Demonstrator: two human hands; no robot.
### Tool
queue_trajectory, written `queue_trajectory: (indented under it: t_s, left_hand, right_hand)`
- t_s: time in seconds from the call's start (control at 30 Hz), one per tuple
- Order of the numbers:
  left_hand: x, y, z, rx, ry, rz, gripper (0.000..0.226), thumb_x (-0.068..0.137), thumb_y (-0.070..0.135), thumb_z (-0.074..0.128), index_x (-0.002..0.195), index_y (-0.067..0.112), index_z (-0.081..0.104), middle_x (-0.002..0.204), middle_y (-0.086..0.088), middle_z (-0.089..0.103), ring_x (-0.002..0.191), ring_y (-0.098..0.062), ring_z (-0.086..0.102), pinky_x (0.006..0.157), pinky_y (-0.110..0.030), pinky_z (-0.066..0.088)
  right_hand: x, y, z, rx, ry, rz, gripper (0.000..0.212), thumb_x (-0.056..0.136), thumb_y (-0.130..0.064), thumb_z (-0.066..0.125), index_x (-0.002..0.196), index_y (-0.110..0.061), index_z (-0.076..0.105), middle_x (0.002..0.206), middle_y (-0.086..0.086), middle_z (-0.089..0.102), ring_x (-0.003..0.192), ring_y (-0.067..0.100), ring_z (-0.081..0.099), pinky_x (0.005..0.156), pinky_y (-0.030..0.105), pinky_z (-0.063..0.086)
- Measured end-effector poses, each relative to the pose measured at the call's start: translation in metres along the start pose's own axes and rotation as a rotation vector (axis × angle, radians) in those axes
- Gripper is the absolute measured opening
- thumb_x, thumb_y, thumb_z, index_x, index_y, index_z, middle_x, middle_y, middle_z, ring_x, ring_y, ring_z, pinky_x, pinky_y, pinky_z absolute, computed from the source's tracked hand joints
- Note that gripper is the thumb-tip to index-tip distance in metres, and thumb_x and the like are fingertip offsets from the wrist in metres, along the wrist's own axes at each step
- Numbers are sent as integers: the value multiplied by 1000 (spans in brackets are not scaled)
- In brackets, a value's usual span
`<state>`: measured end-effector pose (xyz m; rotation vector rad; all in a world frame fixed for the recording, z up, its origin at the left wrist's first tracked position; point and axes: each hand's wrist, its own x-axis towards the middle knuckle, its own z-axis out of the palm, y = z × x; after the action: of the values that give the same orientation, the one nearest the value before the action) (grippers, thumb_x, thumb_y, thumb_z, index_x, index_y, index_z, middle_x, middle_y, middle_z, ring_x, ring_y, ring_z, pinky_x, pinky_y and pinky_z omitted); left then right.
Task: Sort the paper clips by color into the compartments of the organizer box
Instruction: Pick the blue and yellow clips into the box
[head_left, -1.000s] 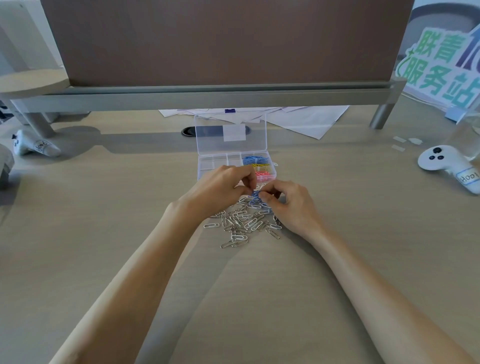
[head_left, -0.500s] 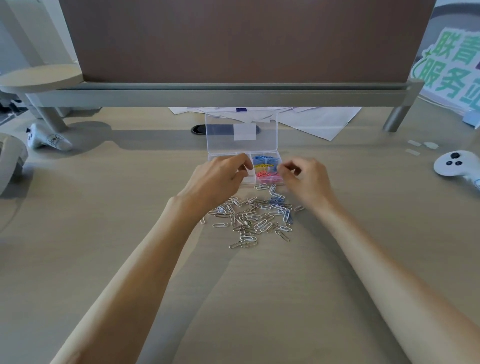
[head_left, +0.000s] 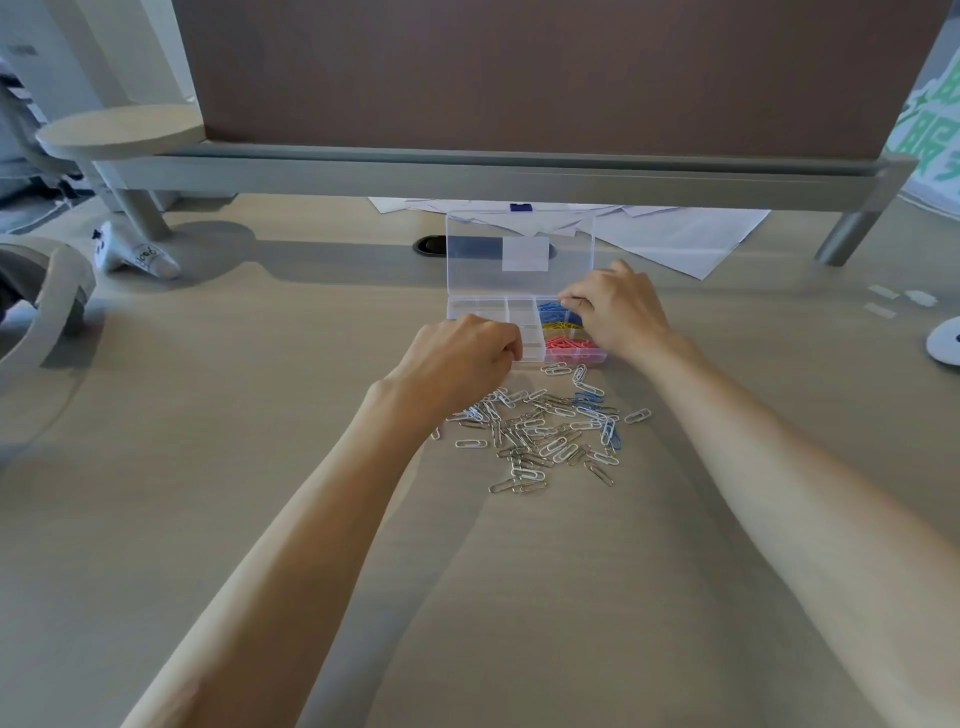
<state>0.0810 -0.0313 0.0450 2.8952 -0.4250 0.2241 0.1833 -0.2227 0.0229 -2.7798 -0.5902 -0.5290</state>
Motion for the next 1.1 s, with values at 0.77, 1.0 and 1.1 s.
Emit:
queue_trajectory:
  t_s: [0.77,1.0,1.1]
  left_hand:
    - [-4,27,5,-53,-171,151,13,91,40,56,92,31,66,95,17,62,91,-7,56,70,-28,45]
    - [-5,41,15,-107,-75,220,16,91,40,58,99,31,68,97,15,62,98,-8,53,73,-33,48]
    - [-5,44,16,-117,-73,231,17,90,38,61,104,30,66,101,13,63,104,-9,52,78,-36,49]
  right_hand:
    - [-146,-15,-44,372,-149,178,10,77,-22,70,81,-30,67,81,-14,63,73,-3,55,66,16,40]
    - [-147,-15,-45,367,-154,166,13,79,-26,69,91,-31,70,84,-15,61,72,-1,57,67,17,44]
    - [-147,-15,-45,343,-136,161,13,79,-29,70,92,-30,67,82,-15,58,71,-1,53,68,23,44]
